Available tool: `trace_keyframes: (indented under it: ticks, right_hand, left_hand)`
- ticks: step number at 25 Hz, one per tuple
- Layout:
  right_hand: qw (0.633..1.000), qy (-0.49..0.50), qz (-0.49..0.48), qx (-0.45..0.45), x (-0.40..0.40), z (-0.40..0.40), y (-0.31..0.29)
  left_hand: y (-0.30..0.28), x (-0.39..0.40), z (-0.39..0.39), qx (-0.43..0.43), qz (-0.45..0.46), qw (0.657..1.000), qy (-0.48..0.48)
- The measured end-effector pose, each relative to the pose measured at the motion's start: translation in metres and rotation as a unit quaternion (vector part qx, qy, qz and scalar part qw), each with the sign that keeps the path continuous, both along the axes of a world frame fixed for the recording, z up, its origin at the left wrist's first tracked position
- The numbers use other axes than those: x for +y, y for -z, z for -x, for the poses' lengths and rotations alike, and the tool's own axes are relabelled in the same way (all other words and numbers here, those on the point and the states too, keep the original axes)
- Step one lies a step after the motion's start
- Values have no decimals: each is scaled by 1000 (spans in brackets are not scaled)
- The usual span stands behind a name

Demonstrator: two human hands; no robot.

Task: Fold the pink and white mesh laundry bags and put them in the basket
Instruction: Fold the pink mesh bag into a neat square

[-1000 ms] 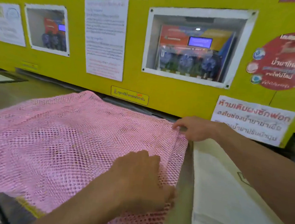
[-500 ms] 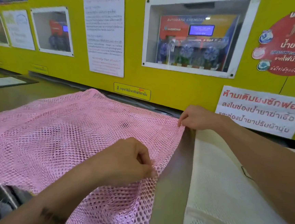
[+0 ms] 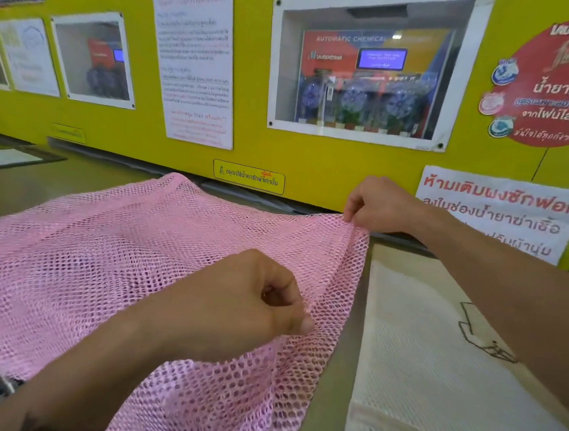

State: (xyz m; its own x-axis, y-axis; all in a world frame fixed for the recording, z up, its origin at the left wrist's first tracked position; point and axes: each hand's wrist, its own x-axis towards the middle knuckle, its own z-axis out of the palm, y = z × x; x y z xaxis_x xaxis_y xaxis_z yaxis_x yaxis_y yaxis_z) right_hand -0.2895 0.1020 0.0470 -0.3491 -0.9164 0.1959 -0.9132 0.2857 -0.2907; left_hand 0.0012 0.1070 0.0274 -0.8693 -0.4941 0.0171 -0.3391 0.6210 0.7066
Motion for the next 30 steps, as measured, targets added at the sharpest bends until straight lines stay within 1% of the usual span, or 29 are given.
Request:
trace_keyframes:
  ticks: [3, 4, 6, 7, 8, 10, 11, 14, 16, 20, 21, 23, 27, 30]
  right_hand:
    - [996, -13, -87, 23, 7, -3, 1]
    - [995, -19, -100, 26, 8, -5, 3]
    - [996, -23, -83, 24, 8, -7, 4]
    - [996, -22, -78, 22, 8, -5, 3]
    - [995, -23, -95, 23, 7, -4, 3]
    - [983, -22, -178, 39, 9, -5, 4]
    - [974, -18, -221, 50, 11, -7, 5]
    - [952, -11, -297, 70, 17, -19, 5]
    - [949, -6, -308, 66, 19, -24, 4]
    - [966, -10, -257, 15, 20, -16, 8]
    - [972, -16, -234, 20, 18, -14, 13]
    - [980, -34, -186, 68, 12, -11, 22]
    - [987, -46, -106, 111, -4, -16, 24]
    - [991, -35, 5, 127, -24, -27, 5]
  left_hand:
    - [14, 10, 3, -62, 85, 994, 10]
    - [19, 12, 3, -79, 103, 991, 19]
    - [23, 14, 3, -94, 115, 989, 26]
    - [22, 13, 2, -99, 107, 989, 26]
    - [20, 12, 0, -107, 90, 990, 27]
    - [18, 12, -4, -116, 62, 991, 24]
    - [18, 15, -5, -116, 65, 991, 18]
    - [20, 29, -6, -124, 127, 984, -9]
    - [20, 36, -7, -144, 160, 977, -3]
    - [14, 27, -12, -150, 144, 978, 20]
    - [13, 24, -13, -148, 147, 978, 24]
    - [14, 18, -15, -131, 148, 980, 25]
    - [18, 1, -26, -61, 138, 988, 22]
    - [17, -23, -48, 18, 134, 991, 22]
